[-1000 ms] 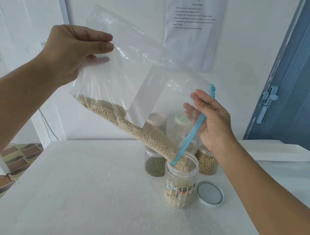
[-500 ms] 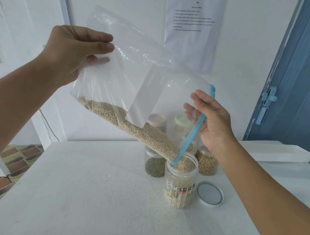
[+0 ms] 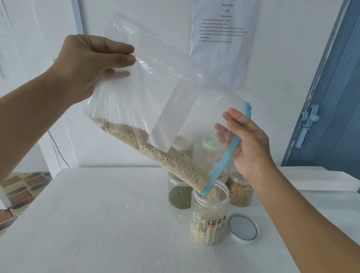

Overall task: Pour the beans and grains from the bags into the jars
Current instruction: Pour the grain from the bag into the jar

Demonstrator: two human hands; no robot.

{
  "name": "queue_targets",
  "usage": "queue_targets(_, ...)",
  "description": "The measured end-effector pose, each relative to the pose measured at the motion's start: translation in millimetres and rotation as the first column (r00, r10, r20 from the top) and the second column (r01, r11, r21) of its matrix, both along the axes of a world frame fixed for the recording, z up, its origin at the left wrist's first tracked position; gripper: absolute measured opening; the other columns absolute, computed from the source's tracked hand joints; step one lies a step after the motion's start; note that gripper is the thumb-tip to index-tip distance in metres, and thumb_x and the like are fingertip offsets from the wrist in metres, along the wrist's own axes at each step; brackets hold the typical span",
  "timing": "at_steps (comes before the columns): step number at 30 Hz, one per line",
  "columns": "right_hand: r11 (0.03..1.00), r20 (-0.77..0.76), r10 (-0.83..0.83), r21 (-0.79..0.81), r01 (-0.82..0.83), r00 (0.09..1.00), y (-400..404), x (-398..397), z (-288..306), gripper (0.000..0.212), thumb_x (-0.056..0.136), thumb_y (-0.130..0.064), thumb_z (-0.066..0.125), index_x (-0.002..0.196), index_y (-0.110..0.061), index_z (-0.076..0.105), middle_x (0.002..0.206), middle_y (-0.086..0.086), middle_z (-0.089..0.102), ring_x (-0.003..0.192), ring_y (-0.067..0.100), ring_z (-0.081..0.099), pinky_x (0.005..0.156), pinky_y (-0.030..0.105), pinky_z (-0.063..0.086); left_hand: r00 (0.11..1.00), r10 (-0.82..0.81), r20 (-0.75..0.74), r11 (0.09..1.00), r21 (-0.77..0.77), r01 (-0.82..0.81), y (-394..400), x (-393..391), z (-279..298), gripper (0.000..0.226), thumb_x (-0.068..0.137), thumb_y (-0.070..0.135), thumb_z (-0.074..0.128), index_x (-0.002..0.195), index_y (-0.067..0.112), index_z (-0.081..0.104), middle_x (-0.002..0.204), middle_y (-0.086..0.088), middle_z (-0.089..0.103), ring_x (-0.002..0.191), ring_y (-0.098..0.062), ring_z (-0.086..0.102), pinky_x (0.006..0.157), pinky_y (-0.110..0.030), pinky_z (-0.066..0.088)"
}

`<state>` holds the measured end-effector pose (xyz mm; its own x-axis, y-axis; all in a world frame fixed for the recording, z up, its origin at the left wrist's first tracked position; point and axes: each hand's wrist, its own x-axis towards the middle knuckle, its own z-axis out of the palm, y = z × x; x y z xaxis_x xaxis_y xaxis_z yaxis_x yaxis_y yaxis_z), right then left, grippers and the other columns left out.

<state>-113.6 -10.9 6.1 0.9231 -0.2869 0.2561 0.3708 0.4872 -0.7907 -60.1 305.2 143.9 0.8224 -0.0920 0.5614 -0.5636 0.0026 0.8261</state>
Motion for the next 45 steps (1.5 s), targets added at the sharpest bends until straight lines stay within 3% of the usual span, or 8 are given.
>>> queue_targets(18,1.000,0.001,0.010,0.015,-0.010,1.000,-0.2,-2.4,-0.3,0.022,0.092,0.001,0.071,0.108,-0.013,0.077,0.109,0.003,0.078,0.094,0.028,0.077,0.080,0.034,0.062,1.000,-0.010,0.001,1.000,0.000,0.010,0.0,-6.4,4.5,0.016,0.077,0.002,0.087,0.088,0.012,0.084,0.091,-0.005,0.079,0.093,-0.022,0.073,0.090,-0.039,0.063)
queue_targets(45,1.000,0.000,0.019,0.020,-0.019,1.000,-0.5,8.0,-0.5,0.023,0.092,0.001,0.071,0.110,-0.012,0.077,0.111,0.004,0.078,0.096,0.028,0.077,0.083,0.034,0.062,1.000,-0.002,0.017,1.000,0.001,0.002,-0.3,4.4,4.0,0.017,0.075,0.005,0.090,0.089,0.014,0.085,0.090,-0.006,0.079,0.093,-0.029,0.065,0.091,-0.040,0.063)
